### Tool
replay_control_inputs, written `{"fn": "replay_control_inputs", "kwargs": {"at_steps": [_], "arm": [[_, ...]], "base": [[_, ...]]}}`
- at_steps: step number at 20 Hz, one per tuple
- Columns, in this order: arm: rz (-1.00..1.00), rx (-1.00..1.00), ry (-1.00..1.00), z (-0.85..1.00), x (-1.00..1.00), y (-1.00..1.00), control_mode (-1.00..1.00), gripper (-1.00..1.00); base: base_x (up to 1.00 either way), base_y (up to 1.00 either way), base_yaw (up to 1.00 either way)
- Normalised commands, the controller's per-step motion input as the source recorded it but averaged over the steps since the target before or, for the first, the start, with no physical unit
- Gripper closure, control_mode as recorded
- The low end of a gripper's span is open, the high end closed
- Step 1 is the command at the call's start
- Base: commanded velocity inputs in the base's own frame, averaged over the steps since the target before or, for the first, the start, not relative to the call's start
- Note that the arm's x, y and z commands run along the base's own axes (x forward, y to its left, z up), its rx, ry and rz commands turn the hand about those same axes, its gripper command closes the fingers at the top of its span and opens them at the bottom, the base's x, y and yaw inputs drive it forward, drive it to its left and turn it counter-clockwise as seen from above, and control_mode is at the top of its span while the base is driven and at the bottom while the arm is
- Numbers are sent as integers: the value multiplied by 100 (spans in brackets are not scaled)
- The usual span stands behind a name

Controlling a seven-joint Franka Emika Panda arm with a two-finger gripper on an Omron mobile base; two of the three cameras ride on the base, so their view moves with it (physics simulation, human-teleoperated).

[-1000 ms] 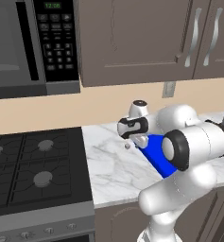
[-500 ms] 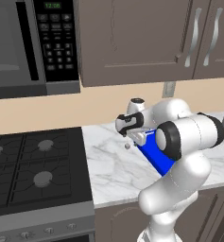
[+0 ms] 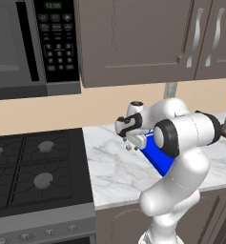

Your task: Take out the milk from the fridge and place it on the tray on the counter. Then take the sugar cube near the tray and place it in the tray.

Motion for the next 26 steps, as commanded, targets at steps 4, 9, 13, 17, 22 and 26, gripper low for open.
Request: {"fn": "replay_control_inputs", "kwargs": {"at_steps": [4, 9, 13, 17, 22, 26], "arm": [[0, 0, 1, -13, 0, 0, -100, -100], [0, 0, 0, -5, 4, 0, -100, -100], [0, 0, 0, -7, 8, 1, -100, -100], [0, 0, 0, -11, 7, 0, -100, -100], [0, 0, 0, -13, 1, 0, -100, -100], [0, 0, 0, -11, 1, 0, -100, -100]], "base": [[0, 0, 0], [0, 0, 0], [0, 0, 0], [0, 0, 0], [0, 0, 0], [0, 0, 0]]}}
